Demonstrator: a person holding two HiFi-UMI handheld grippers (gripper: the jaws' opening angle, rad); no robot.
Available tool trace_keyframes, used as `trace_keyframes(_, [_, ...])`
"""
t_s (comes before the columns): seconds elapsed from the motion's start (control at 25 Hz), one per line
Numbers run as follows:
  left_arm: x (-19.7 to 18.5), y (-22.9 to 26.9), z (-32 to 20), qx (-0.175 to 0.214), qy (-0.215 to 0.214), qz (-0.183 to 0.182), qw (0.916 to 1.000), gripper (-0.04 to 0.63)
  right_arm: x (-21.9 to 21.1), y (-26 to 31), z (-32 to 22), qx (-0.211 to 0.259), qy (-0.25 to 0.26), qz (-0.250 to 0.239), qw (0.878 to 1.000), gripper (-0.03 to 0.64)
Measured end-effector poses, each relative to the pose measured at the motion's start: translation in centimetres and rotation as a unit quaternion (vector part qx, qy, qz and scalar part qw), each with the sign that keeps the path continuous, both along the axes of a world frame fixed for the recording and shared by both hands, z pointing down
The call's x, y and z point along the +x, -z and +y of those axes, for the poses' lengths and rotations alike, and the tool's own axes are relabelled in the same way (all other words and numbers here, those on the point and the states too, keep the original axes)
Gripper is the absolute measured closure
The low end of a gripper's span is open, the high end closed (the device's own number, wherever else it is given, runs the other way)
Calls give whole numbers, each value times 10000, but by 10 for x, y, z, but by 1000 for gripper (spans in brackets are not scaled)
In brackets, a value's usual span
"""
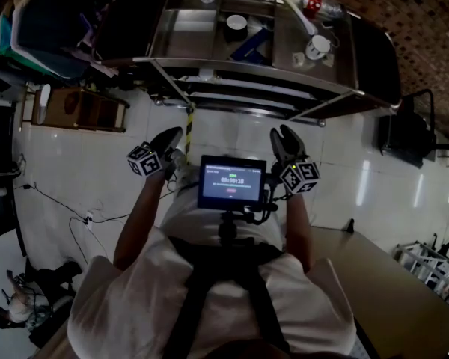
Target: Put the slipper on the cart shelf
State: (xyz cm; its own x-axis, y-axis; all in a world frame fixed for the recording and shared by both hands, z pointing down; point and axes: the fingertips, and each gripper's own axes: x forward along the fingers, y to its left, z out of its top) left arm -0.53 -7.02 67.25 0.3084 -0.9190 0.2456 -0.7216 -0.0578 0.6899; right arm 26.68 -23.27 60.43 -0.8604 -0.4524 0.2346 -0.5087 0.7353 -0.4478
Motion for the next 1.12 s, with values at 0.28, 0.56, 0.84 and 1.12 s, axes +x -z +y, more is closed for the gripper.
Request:
trace_keyframes(0.28, [2, -7, 4, -70, 19, 87, 9999, 595, 2, -9, 3, -156, -82, 15, 9998, 457])
trace_keyframes(0.56, [-6, -16, 10, -267, 104, 123, 9995, 595, -5, -17, 6, -257, -63, 133, 9996, 459])
trace_keyframes(0.84, [-16, -24, 15, -397, 180, 252, 9987, 595, -14, -24, 6, 160, -73, 906, 9957, 468])
trace_keyframes(1.12, [-31, -31, 19, -521, 256, 342, 9977, 595, -33, -29, 11, 164, -84, 992, 9949, 469])
